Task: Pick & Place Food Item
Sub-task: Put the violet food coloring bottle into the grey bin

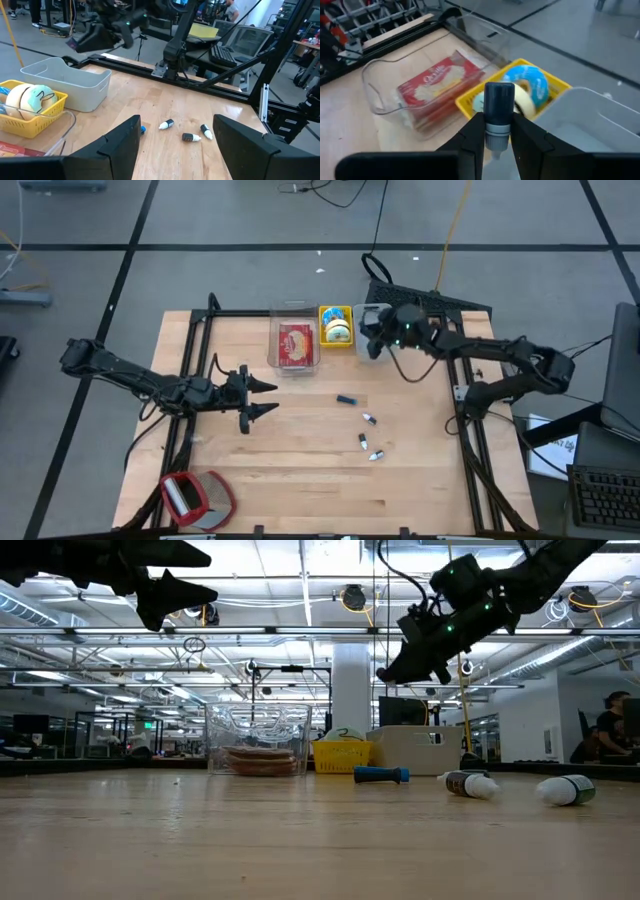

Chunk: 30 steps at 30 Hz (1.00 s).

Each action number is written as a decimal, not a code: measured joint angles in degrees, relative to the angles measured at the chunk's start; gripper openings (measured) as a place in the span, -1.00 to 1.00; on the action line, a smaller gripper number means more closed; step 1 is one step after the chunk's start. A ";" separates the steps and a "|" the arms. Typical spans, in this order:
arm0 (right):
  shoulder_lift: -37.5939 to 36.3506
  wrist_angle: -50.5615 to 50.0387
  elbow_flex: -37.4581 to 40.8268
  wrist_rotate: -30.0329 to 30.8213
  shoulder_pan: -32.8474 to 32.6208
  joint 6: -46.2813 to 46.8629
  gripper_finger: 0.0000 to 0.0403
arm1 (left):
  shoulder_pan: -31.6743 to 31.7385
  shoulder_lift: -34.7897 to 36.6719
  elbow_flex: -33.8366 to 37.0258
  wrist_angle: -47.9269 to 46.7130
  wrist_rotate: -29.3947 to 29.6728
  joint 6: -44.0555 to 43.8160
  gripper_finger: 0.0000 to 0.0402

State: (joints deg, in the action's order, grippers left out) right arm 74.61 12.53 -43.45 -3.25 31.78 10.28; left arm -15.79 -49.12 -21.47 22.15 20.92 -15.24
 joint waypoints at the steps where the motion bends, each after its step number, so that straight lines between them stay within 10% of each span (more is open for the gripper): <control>1: 0.00 -0.67 -0.25 -1.25 1.28 0.27 -0.67 | 0.00 0.01 0.00 0.00 0.01 -0.01 0.26; 14: 10.24 -28.00 -19.99 0.99 6.63 -8.74 -0.66 | 0.01 0.00 0.00 -0.01 0.01 -0.01 0.26; 30: 23.75 -27.82 -20.48 3.27 7.97 -8.90 -0.66 | 0.01 0.00 0.00 -0.01 0.02 0.00 0.26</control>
State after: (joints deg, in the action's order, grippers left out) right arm 98.36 -15.29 -63.93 0.02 39.75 1.38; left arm -15.79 -49.12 -21.47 22.15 20.94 -15.24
